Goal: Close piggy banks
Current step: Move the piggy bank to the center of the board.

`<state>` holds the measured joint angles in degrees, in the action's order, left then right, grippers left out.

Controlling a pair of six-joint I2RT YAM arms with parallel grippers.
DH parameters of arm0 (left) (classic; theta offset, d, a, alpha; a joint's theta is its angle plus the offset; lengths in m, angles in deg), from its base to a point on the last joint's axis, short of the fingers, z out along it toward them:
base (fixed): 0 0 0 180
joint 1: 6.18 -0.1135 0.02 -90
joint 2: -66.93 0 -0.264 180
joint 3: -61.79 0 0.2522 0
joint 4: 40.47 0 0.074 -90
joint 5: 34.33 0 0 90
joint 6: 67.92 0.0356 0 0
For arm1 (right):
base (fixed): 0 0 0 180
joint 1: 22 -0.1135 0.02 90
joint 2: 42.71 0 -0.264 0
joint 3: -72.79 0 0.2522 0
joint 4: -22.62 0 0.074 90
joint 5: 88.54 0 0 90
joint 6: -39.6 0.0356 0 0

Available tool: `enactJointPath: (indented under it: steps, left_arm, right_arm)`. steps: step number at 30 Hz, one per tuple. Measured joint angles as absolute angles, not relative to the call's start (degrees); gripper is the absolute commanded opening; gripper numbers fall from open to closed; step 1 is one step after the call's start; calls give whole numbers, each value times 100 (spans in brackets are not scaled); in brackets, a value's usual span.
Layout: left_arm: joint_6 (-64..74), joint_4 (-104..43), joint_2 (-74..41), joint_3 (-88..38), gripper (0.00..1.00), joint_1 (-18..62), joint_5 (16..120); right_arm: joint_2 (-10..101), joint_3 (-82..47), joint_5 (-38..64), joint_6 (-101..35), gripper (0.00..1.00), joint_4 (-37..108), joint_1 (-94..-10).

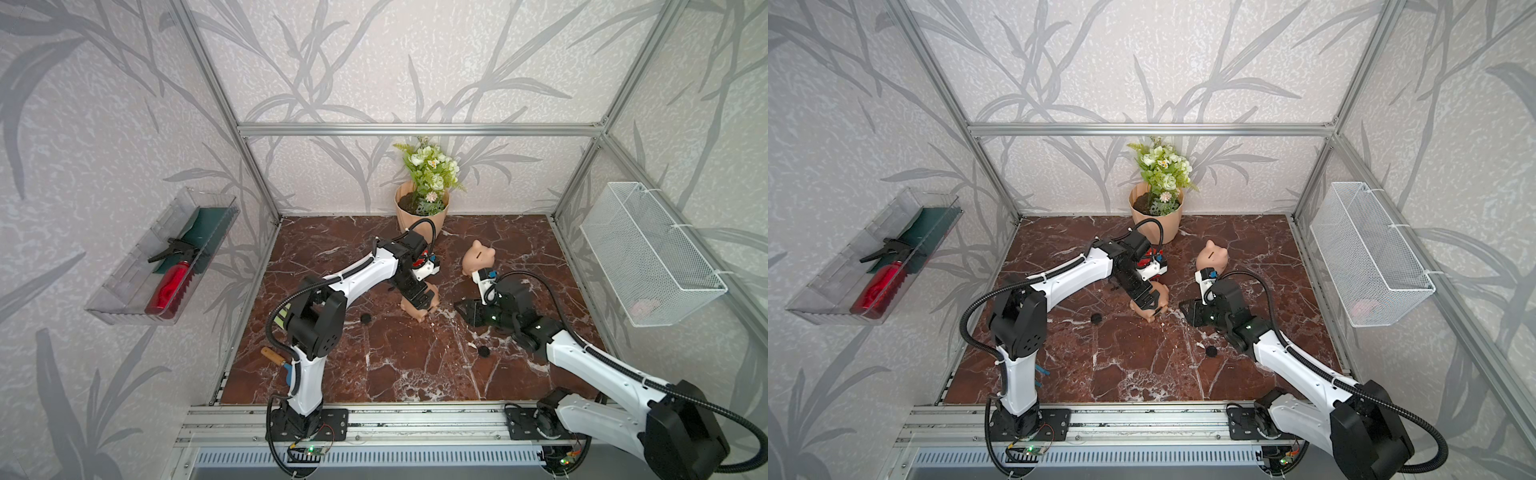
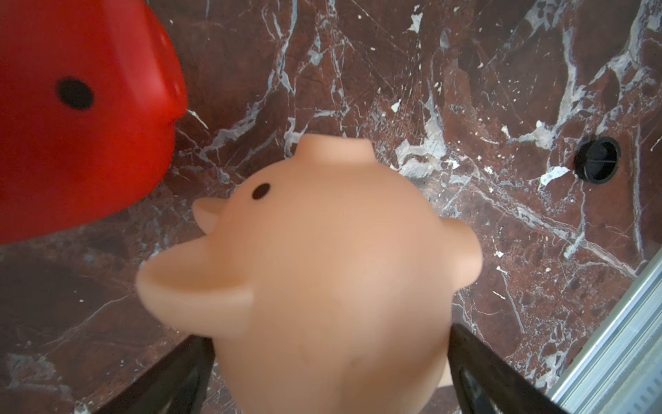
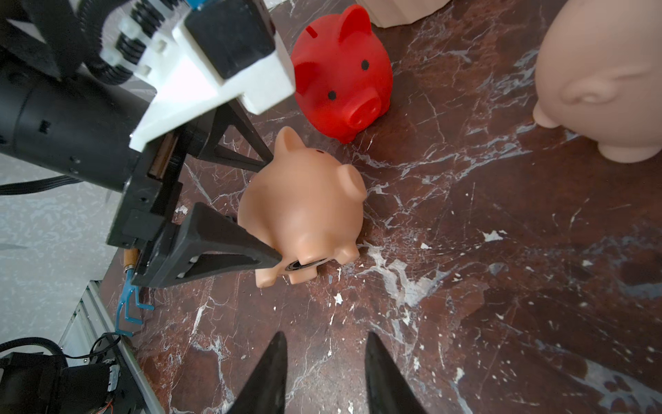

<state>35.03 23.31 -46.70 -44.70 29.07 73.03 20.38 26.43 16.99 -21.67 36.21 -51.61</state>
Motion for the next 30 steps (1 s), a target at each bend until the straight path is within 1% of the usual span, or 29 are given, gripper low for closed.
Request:
enactJointPath:
  steps: [6,14,30]
  left_arm:
    - [3342,2145,-4657,-4368,99,2907,7201]
    - [3018,2099,-4466,-4118,96,2773,6870]
    - [2483,2278,-4320,-3834,96,1429,6171]
  right_arm:
    - [2108,2643,1778,-2128,38,3606,-5161]
    - [2108,2643,1810,-2128,39,3571,-5145]
    - [2106,2643,1856,-2104,40,3538,-5141]
